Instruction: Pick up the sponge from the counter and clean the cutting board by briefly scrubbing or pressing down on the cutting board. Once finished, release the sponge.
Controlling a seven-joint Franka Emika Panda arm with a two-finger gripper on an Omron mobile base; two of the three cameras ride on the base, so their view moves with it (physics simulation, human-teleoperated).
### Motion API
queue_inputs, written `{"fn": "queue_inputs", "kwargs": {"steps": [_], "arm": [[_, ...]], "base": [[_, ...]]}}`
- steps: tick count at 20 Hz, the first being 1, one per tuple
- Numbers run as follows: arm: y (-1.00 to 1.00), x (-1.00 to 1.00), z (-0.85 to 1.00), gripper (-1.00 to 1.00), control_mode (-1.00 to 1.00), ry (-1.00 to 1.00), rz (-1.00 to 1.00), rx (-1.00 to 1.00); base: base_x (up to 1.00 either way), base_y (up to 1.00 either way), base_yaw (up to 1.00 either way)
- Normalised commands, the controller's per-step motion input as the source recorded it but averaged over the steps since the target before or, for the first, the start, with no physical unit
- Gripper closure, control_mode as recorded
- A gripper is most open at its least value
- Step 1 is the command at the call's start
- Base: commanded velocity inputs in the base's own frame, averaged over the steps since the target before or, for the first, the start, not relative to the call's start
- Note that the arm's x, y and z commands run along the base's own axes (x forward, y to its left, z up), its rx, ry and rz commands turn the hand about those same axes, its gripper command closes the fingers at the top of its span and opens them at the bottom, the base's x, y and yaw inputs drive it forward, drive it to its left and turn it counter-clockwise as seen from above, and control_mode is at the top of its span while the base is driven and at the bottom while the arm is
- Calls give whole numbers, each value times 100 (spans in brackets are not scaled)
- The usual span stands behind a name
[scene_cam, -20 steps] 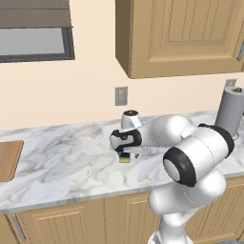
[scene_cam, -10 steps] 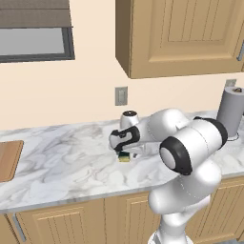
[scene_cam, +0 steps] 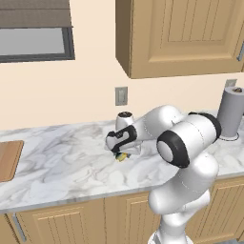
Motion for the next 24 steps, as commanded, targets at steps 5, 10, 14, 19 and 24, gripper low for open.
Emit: {"fn": "queue_inputs", "kwargs": {"steps": [5,10,14,19,24], "arm": [[2,-1,-7,100,-100,-1,0,0],[0,-21,21,100,-100,-7,-1,1],[0,-34,54,100,-100,-4,-4,0],[0,-36,59,100,-100,0,-4,1],[0,-41,58,100,-100,0,-5,3]], "base": [[0,0,0],[0,0,0],[0,0,0],[0,0,0],[0,0,0]]}}
